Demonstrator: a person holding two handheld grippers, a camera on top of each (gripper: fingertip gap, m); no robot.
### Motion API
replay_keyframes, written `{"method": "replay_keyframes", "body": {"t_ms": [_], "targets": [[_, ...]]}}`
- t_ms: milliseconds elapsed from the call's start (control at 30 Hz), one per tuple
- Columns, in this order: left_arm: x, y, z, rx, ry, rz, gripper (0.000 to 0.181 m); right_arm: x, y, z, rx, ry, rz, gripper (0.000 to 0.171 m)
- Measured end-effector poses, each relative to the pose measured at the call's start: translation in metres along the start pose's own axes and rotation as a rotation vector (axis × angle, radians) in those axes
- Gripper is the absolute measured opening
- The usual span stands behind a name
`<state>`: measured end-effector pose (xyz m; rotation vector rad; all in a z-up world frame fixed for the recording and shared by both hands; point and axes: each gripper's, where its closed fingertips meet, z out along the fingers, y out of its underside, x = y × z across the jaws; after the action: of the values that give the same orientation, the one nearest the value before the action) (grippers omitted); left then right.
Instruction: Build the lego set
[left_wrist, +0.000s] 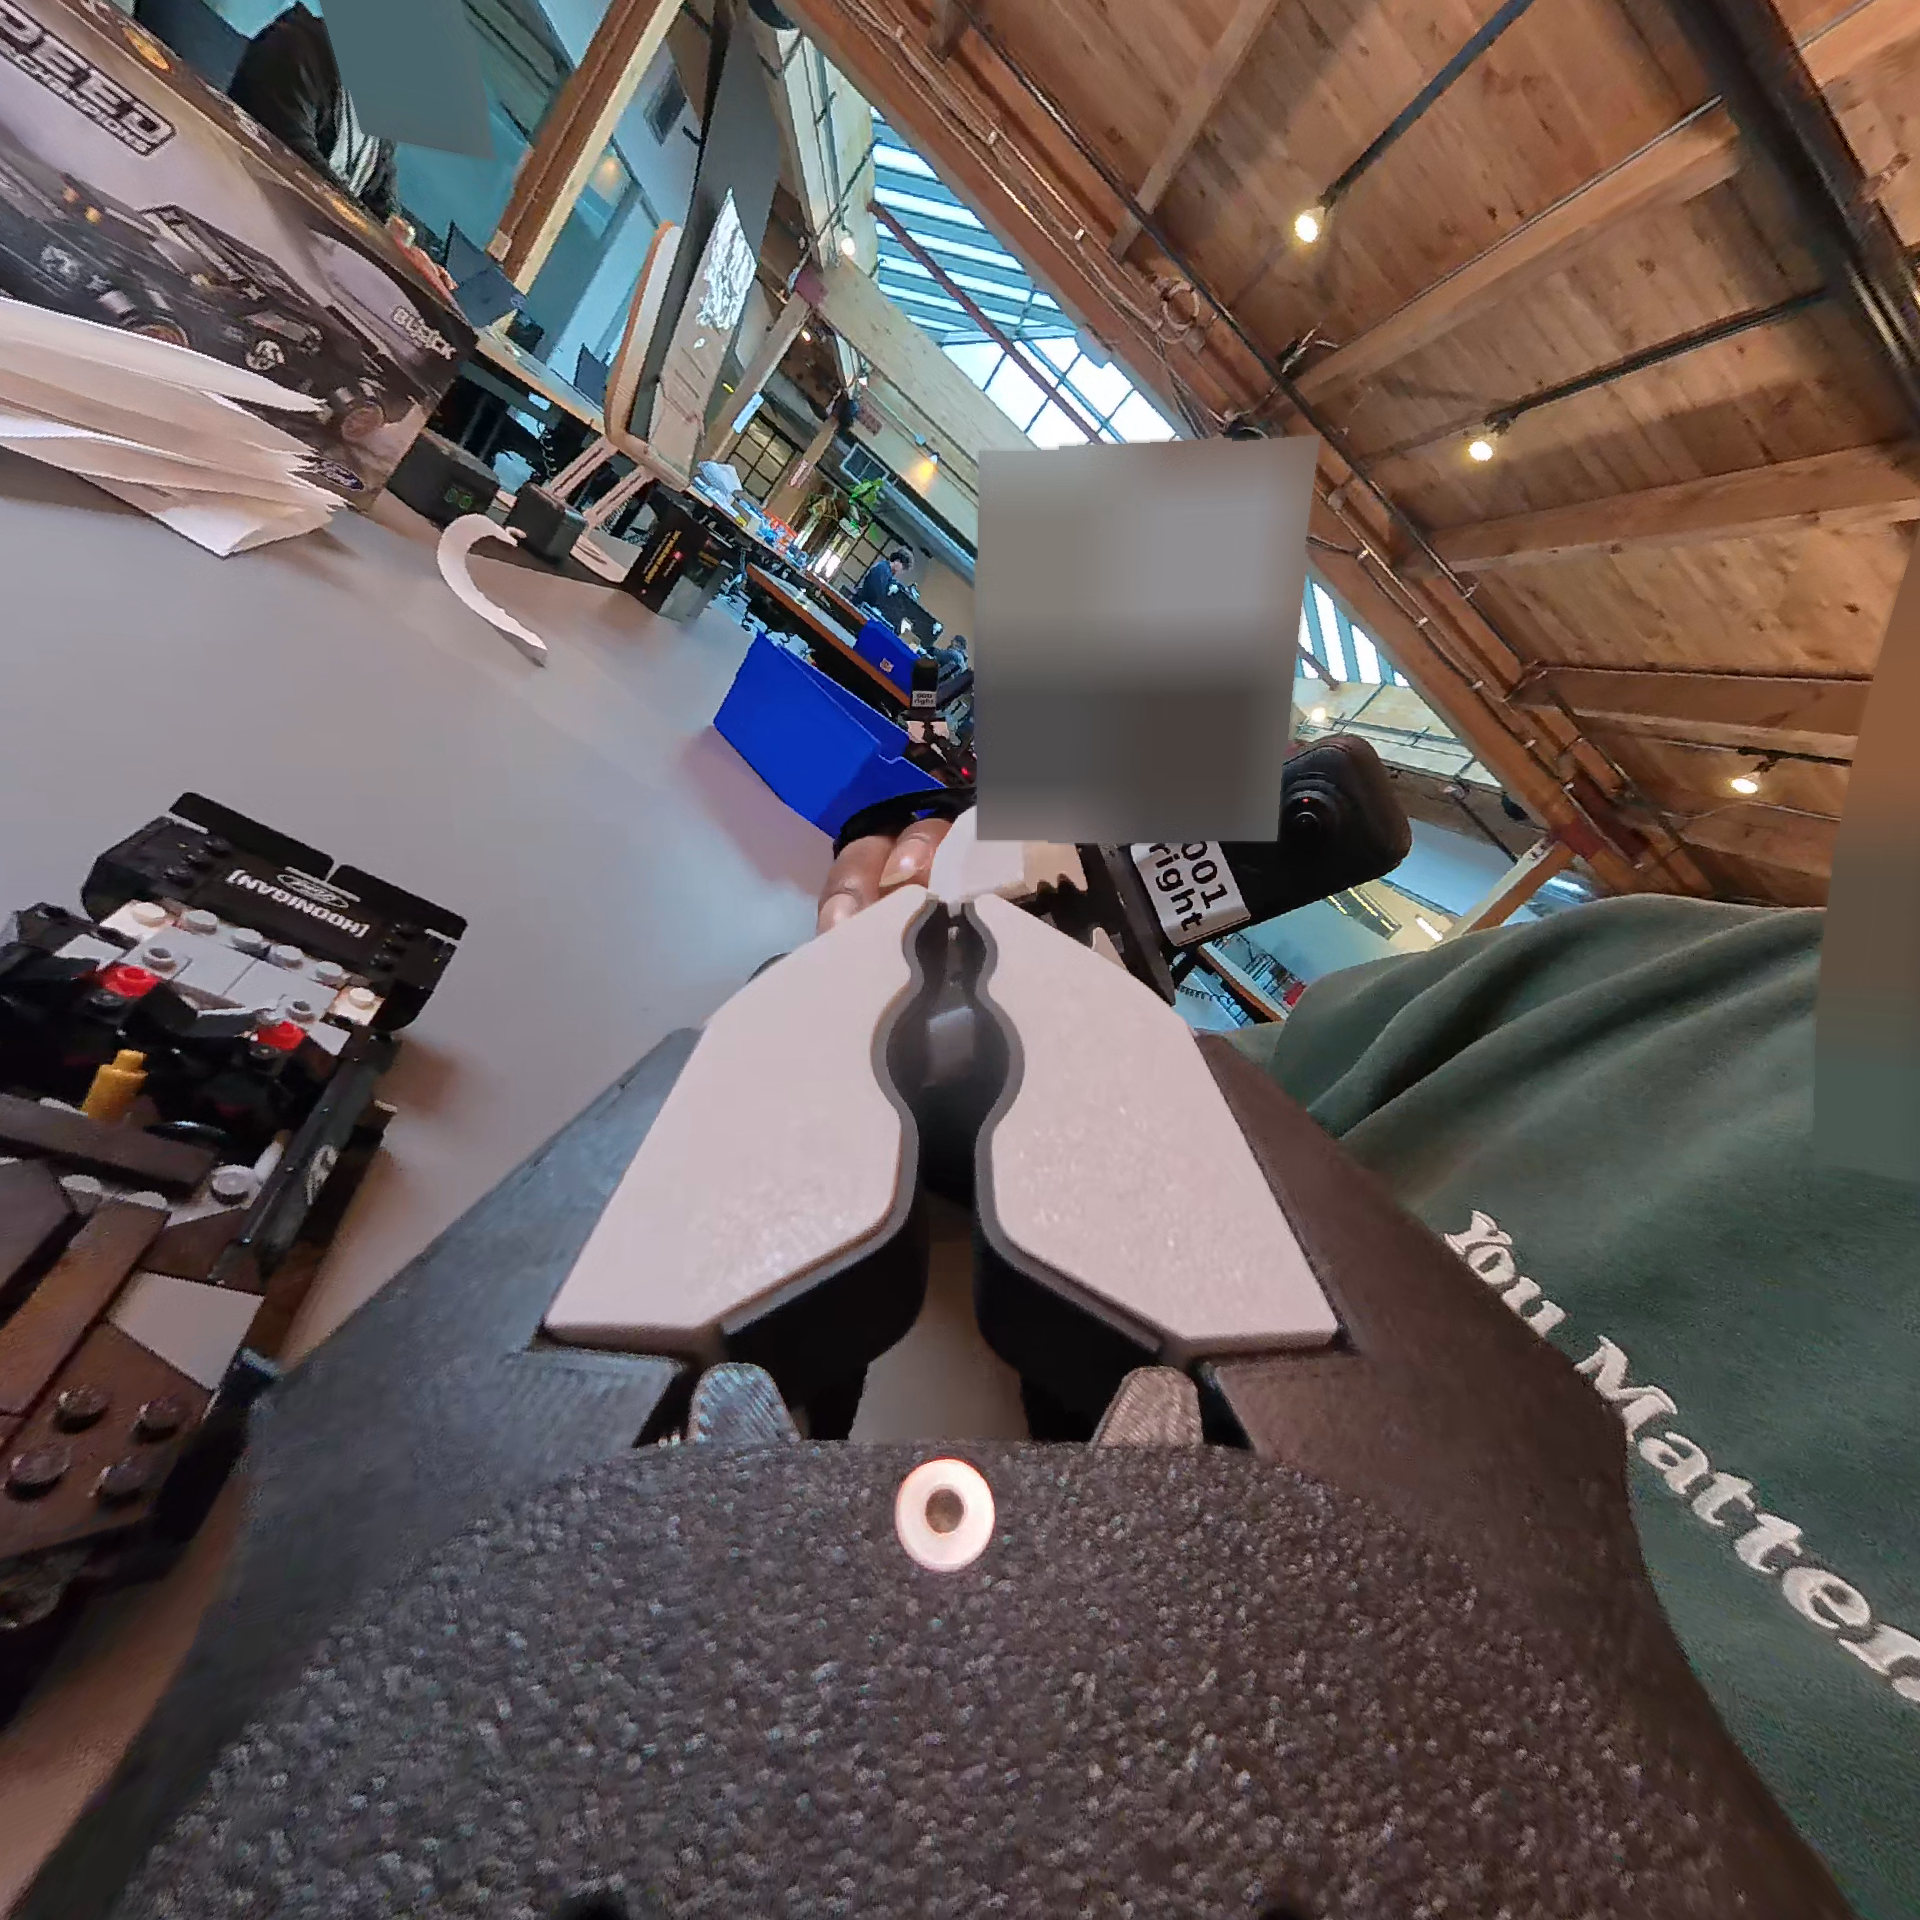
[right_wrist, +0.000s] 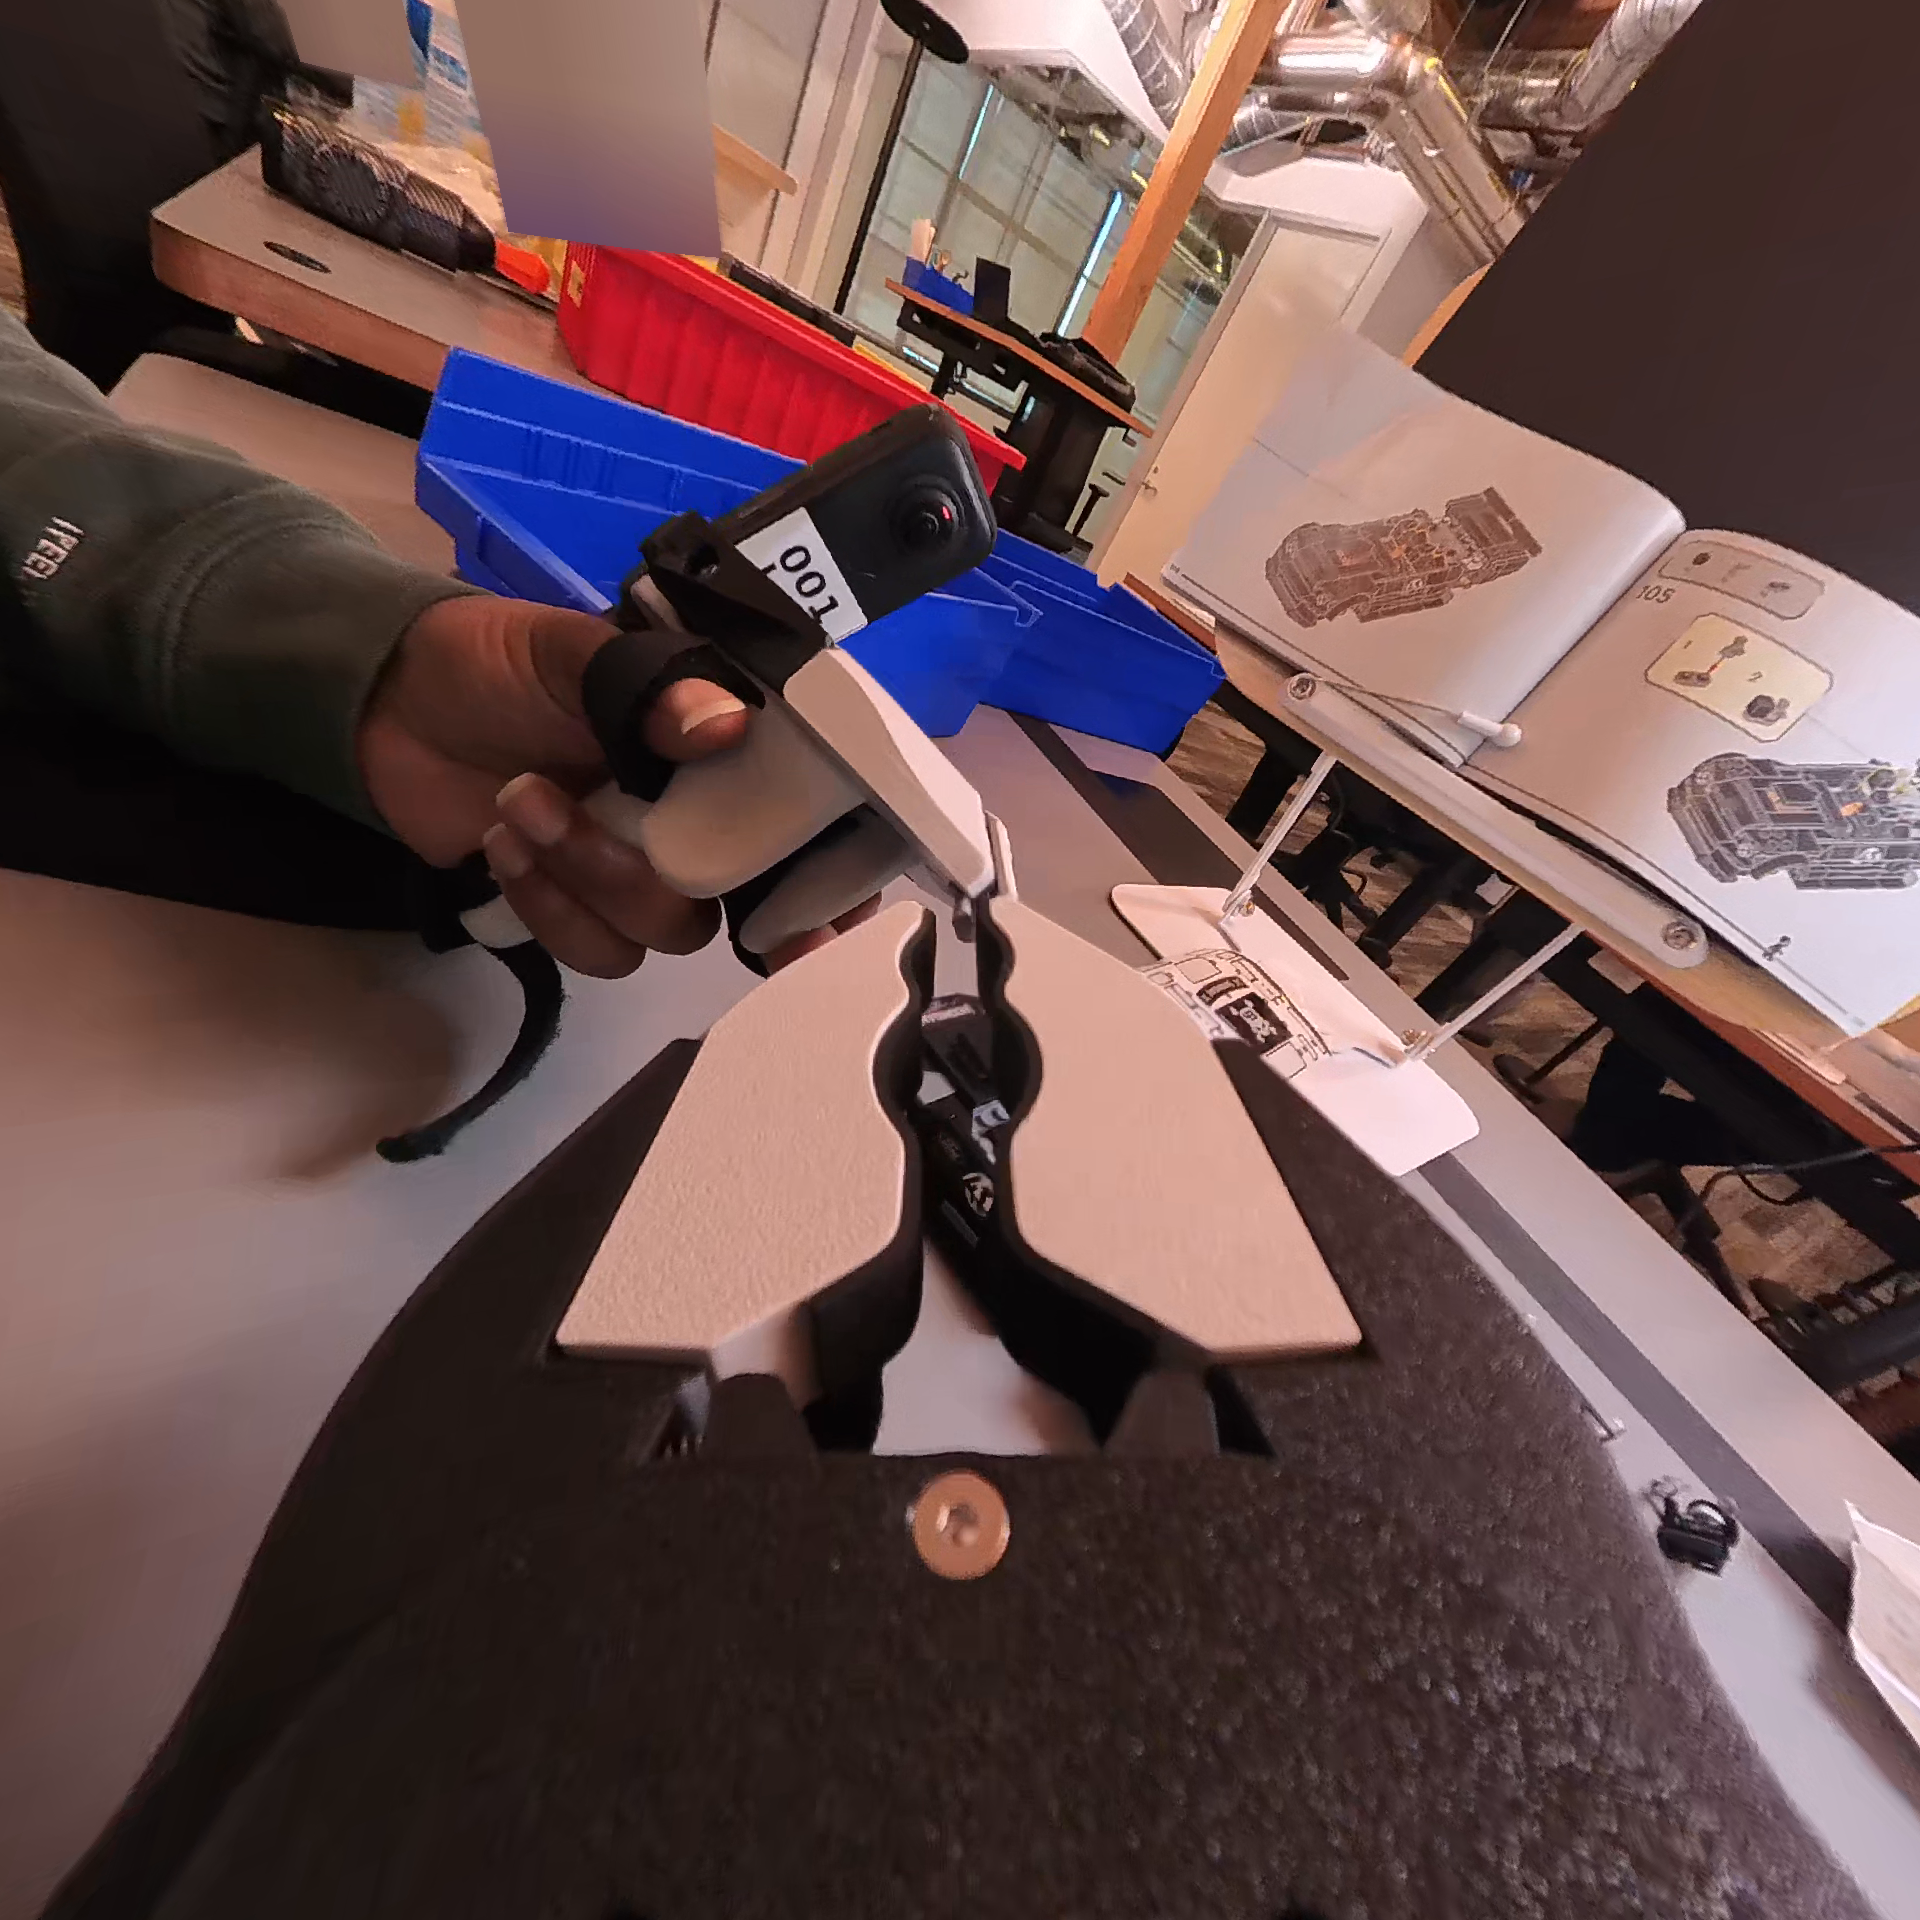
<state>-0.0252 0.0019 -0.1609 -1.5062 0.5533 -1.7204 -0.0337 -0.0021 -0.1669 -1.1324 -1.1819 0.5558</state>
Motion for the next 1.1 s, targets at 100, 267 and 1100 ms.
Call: {"method": "replay_keyframes", "body": {"t_ms": [100, 267, 1100], "targets": [[-0.002, 0.001, 0.0, -0.006, -0.013, 0.008, 0.003, 0.0, 0.003, 0.001, -0.018, 0.003, -0.001, 0.003], [-0.002, 0.0, 0.0, 0.003, -0.003, -0.021, 0.002, 0.001, 0.002, 0.001, -0.015, -0.017, 0.067, 0.002], [0.03, -0.013, 0.003, 0.062, 0.111, 0.139, 0.007, 0.013, -0.036, -0.01, 0.373, -0.384, 0.967, 0.003]]}}
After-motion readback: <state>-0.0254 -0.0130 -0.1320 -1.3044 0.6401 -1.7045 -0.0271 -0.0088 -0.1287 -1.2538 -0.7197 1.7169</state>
